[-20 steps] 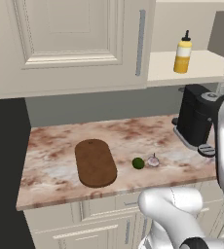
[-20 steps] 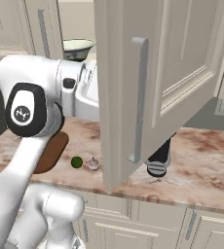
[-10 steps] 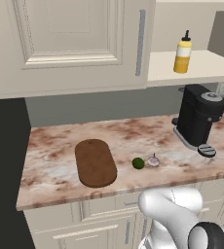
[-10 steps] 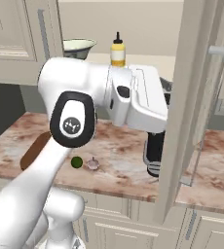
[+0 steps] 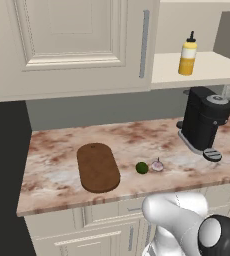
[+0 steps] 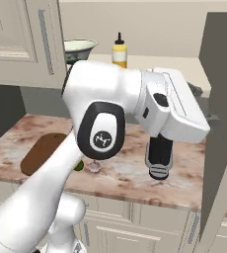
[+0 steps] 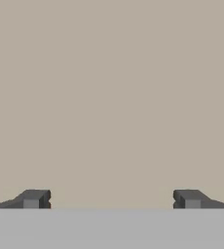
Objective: Open the cabinet. Place the bowl and condiment on the counter. Then place the lime and garlic on the cutting board.
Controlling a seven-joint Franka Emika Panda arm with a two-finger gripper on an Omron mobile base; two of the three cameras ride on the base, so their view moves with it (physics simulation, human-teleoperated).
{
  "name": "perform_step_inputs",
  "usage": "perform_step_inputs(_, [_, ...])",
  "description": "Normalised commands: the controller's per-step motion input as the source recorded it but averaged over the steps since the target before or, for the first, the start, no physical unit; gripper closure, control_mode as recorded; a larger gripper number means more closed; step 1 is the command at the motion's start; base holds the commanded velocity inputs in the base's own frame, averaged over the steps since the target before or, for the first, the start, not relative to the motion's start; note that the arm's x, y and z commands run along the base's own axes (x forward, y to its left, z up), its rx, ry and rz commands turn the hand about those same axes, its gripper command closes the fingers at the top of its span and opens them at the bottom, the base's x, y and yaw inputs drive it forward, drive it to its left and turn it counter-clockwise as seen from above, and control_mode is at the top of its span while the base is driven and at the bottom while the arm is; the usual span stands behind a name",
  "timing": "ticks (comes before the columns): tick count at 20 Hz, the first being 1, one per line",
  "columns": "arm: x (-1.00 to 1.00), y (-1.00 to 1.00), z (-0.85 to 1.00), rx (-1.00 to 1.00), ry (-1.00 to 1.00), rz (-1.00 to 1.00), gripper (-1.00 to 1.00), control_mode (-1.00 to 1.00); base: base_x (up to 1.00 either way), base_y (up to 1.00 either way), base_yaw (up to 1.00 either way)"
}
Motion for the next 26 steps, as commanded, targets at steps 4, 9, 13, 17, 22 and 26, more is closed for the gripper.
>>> perform_step_inputs(4, [-0.54,0.66,0.00,0.00,-0.07,0.04,-1.00,-1.00,0.00,0.00,0.00])
perform_step_inputs(9, [-0.29,0.98,0.00,0.00,-0.02,0.02,-1.00,-1.00,0.00,0.00,0.00])
perform_step_inputs(13, [-0.10,1.00,0.00,-0.01,0.00,0.02,-1.00,-1.00,0.00,0.00,0.00])
perform_step_inputs(17, [-0.06,1.00,0.00,-0.02,0.00,0.04,-1.00,-1.00,0.00,0.00,0.00])
perform_step_inputs(22, [-0.01,0.93,0.00,-0.01,0.00,0.11,-1.00,-1.00,0.00,0.00,0.00])
perform_step_inputs(26, [0.00,0.74,0.00,0.00,-0.01,0.18,-1.00,-1.00,0.00,0.00,0.00])
